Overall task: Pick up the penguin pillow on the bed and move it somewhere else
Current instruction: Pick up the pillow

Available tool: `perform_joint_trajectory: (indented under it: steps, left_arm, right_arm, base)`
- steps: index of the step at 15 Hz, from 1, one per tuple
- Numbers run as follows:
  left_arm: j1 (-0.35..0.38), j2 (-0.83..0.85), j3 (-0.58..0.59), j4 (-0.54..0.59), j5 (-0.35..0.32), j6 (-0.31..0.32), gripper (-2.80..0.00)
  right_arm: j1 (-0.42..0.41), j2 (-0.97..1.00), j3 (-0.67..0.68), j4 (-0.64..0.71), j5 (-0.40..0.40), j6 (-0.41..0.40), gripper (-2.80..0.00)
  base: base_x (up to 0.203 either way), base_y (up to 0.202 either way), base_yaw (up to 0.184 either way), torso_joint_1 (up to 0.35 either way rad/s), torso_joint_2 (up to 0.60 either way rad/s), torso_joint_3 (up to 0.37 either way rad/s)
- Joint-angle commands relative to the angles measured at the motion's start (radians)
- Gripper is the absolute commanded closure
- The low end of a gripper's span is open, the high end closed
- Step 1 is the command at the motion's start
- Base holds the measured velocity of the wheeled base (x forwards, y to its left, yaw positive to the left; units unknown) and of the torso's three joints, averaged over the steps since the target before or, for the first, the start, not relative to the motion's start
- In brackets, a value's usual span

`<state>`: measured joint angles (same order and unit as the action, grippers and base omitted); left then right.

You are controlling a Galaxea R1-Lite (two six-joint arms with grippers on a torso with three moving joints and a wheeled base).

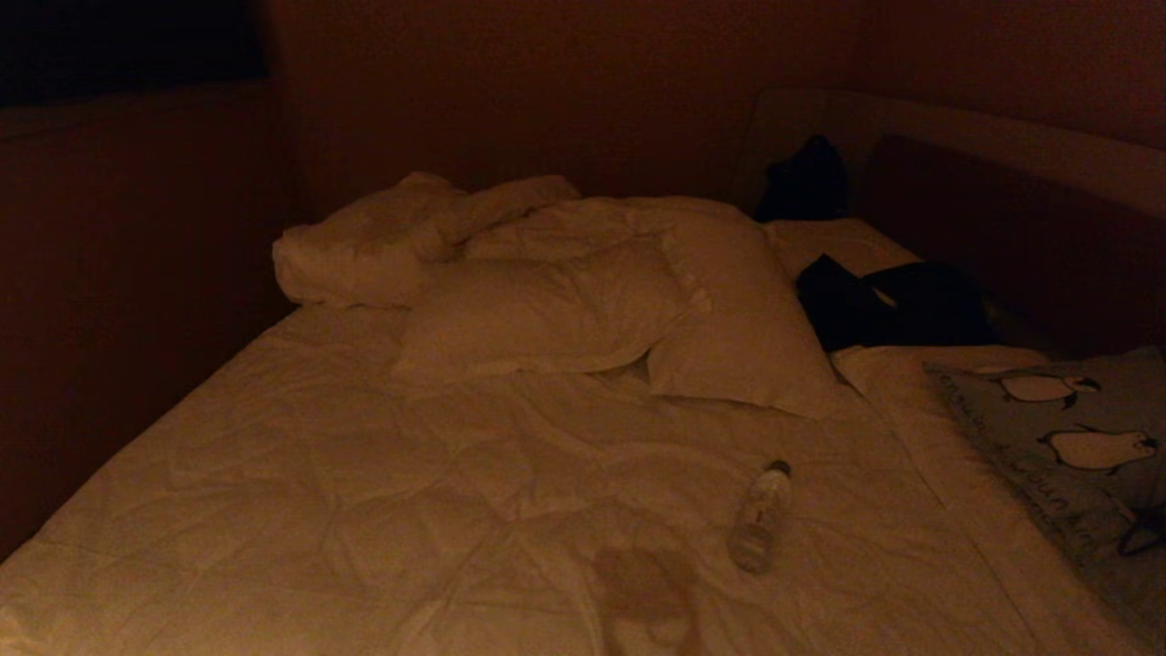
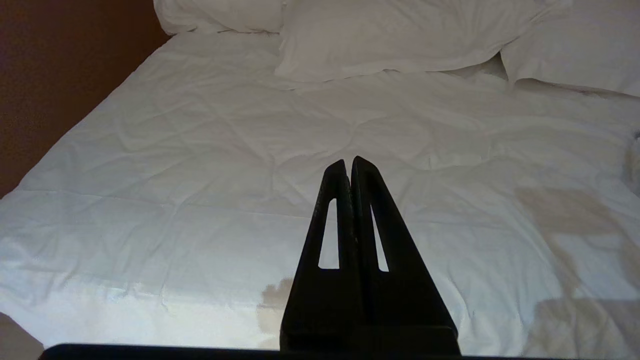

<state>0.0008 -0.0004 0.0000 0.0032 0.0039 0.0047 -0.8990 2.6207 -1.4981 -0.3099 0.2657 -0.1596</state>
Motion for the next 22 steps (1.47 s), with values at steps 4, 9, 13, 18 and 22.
perform_joint_trajectory:
  steps: [4, 9, 13, 18, 22]
  left_arm:
    - [0.001, -0.001, 0.000, 0.000, 0.001, 0.000, 0.00]
    - [0.001, 0.000, 0.000, 0.000, 0.001, 0.000, 0.00]
    - [0.000, -0.001, 0.000, 0.000, 0.001, 0.000, 0.00]
    - [-0.001, 0.000, 0.000, 0.000, 0.001, 0.000, 0.00]
    - [0.001, 0.000, 0.000, 0.000, 0.001, 0.000, 0.00]
  right_arm:
    - [0.014, 0.045, 0.052, -0.289, -0.089, -0.015, 0.00]
    - [0.014, 0.038, 0.053, -0.280, -0.089, -0.011, 0.00]
    - [0.014, 0.013, 0.052, -0.231, -0.089, 0.025, 0.00]
    - [0.014, -0.115, 0.049, -0.008, -0.005, 0.103, 0.00]
    - [0.017, -0.326, 0.037, 0.154, 0.138, 0.290, 0.00]
  base:
    - [0.000, 0.000, 0.000, 0.000, 0.00, 0.000]
    - [0.000, 0.000, 0.000, 0.000, 0.00, 0.000]
    - [0.000, 0.000, 0.000, 0.000, 0.00, 0.000]
    - [0.000, 0.000, 0.000, 0.000, 0.00, 0.000]
    - [0.000, 0.000, 0.000, 0.000, 0.00, 0.000]
